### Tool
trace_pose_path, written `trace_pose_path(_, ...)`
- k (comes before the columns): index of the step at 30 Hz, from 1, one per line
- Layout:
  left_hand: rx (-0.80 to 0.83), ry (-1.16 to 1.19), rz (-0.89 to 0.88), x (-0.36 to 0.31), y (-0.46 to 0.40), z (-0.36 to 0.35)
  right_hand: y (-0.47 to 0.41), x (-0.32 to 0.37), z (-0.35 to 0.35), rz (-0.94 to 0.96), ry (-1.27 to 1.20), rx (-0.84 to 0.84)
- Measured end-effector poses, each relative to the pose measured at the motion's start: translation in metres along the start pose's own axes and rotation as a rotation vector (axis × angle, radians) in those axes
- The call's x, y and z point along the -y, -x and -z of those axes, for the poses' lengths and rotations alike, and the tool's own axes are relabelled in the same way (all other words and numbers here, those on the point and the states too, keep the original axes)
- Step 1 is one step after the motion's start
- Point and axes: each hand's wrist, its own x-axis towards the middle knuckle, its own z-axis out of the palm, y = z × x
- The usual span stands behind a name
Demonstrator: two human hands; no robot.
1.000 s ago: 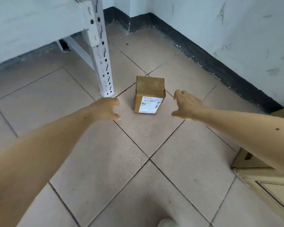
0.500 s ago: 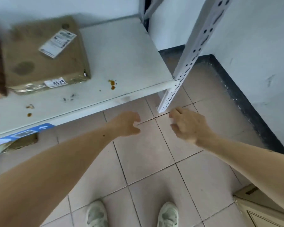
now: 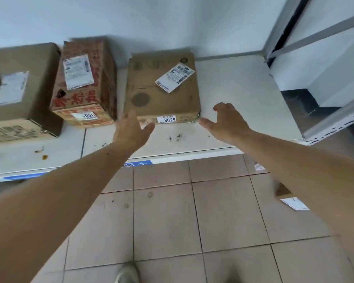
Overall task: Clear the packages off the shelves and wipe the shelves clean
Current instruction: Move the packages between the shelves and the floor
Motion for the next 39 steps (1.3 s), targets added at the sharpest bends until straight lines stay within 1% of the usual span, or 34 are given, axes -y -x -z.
trace_pose_path(3,0.005,0.028,0.051,0.013,-0.038,0.013,-0.037,0.023,-0.016,-0.086,-0.064,0.006)
trace_pose_path(7,0.047,0.032,0.079,0.024,-0.078,0.008,-0.081,0.036,-0.041,-0.209,-0.095,-0.064)
trace_pose_path(12,0.096,0.162,0.115,0.030,-0.110,-0.007,-0.118,0.035,-0.063,-0.341,-0.169,-0.107)
trace_pose_path(16,0.083,0.147,0.121,0.035,-0.126,-0.014,-0.125,0.038,-0.069,-0.379,-0.188,-0.122)
trace_pose_path(19,0.062,0.145,0.086,0.036,-0.126,-0.014,-0.125,0.042,-0.069,-0.385,-0.229,-0.123)
trace_pose_path(25,0.056,0.189,-0.014,0.043,-0.111,-0.008,-0.102,0.045,-0.057,-0.337,-0.334,-0.136)
trace_pose_path(30,0.042,0.251,-0.141,0.030,-0.084,-0.003,-0.064,0.036,-0.041,-0.324,-0.401,-0.220)
trace_pose_path(35,0.042,0.223,-0.285,0.012,-0.051,-0.009,-0.010,0.010,-0.036,-0.354,-0.445,-0.302)
trace_pose_path(39,0.094,0.192,-0.372,0.000,-0.012,-0.023,0.049,-0.020,-0.042,-0.437,-0.487,-0.366)
